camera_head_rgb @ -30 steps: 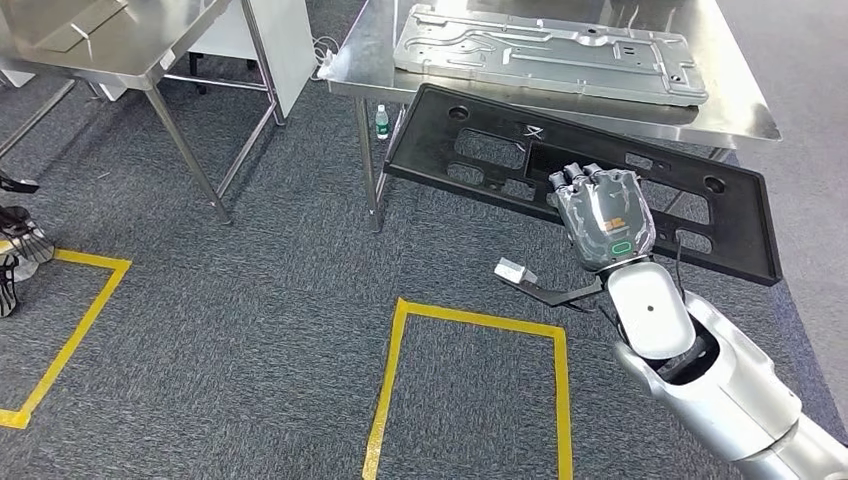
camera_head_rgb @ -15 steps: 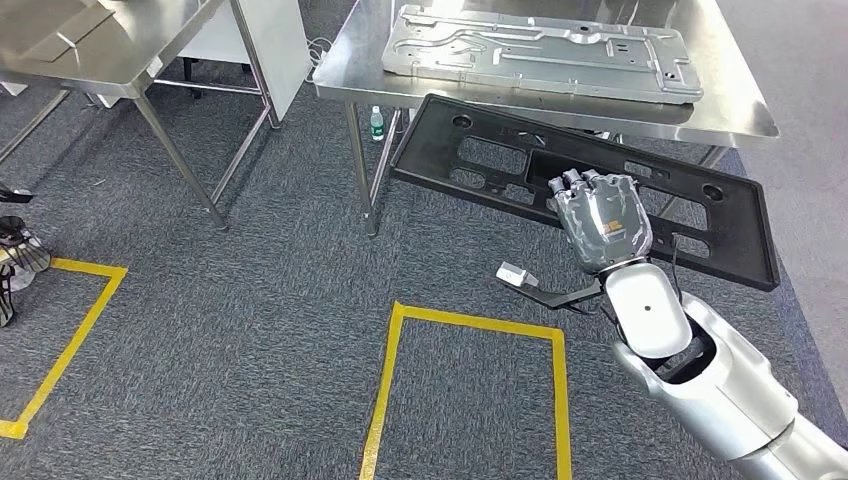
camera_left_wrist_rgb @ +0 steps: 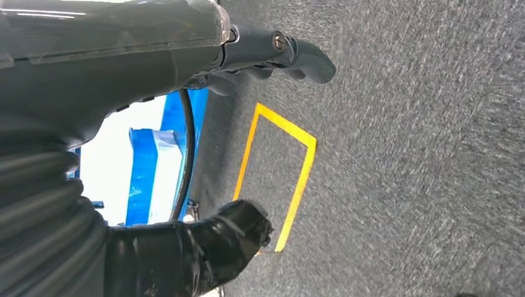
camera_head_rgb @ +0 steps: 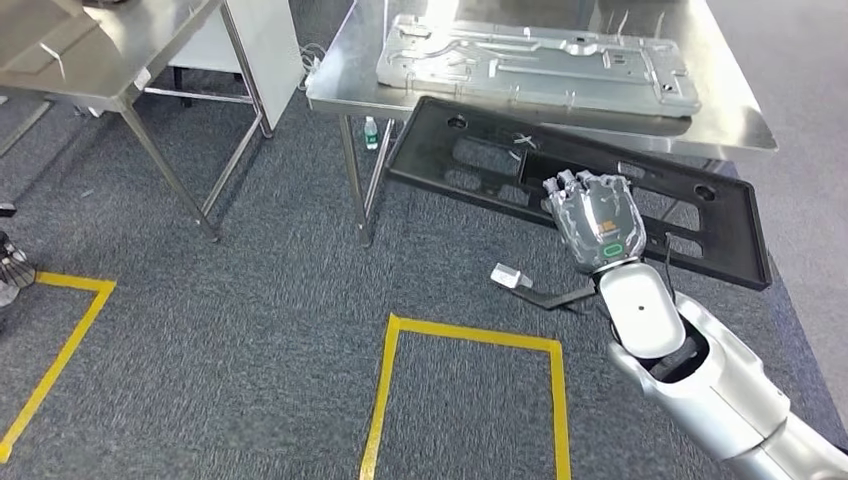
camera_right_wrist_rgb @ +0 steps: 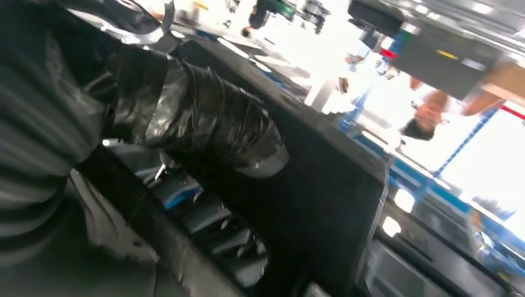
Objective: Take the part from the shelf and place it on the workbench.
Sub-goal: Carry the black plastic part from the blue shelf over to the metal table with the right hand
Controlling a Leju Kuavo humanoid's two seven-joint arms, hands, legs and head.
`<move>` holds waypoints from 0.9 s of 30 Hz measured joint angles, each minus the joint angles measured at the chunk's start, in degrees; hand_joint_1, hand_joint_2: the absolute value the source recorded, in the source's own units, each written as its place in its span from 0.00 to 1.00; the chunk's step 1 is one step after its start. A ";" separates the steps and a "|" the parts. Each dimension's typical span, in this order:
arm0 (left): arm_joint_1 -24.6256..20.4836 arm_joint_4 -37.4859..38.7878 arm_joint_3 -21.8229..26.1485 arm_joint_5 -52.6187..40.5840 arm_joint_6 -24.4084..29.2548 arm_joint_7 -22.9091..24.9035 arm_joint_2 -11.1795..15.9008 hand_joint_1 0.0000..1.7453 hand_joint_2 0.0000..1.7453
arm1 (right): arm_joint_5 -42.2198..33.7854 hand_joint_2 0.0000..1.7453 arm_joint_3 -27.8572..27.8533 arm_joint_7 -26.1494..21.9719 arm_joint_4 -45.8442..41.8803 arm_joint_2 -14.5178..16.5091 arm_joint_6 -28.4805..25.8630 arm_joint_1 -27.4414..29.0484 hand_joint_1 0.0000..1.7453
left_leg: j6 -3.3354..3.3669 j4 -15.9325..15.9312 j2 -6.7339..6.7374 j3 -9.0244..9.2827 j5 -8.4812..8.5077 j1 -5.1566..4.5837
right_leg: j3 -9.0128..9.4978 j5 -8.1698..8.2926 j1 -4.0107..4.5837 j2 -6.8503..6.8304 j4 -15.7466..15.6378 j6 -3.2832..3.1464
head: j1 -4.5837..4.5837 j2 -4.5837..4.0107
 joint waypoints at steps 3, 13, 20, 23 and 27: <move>0.08 0.00 -0.43 0.31 0.01 0.05 -0.05 0.00 1.00 | 0.02 1.00 0.00 -0.02 -0.06 0.00 0.39 -0.16 1.00 | 0.64 -0.55 0.02 1.69 -0.70 0.20 | -4.45 -3.40 -0.46 -0.16 8.04 0.82 | 0.05 -0.01; 0.26 -0.02 -0.93 1.22 0.26 0.16 -0.08 0.00 1.00 | 0.01 1.00 0.00 0.14 -0.04 0.01 0.53 0.18 1.00 | -1.68 -0.91 0.18 5.75 -4.12 0.49 | -6.24 4.91 -0.81 -1.13 -0.81 0.49 | 0.04 0.01; 0.43 -0.02 -1.40 1.98 0.37 0.33 -0.07 0.00 1.00 | 0.02 1.00 0.00 0.73 -0.38 0.01 0.51 0.68 1.00 | -2.28 16.12 0.19 -4.66 -8.77 0.54 | -2.87 3.36 -0.26 -0.53 -1.56 -2.16 | -0.07 -0.01; 0.65 -0.02 -1.66 2.00 0.38 0.33 -0.06 0.00 1.00 | 0.02 1.00 0.00 0.81 -0.39 0.02 0.51 1.00 1.00 | -1.26 12.30 0.15 -5.54 -5.45 -0.01 | -1.10 2.07 0.44 -0.12 -1.56 -2.37 | -0.07 -0.01; 0.79 -0.08 -2.10 2.20 0.37 0.48 0.18 0.00 1.00 | 0.02 1.00 0.00 0.83 -0.52 0.04 0.45 1.05 1.00 | 1.00 0.68 -0.36 -1.48 -0.16 -1.75 | 0.60 0.55 0.45 0.23 -2.01 -1.76 | -0.05 -0.01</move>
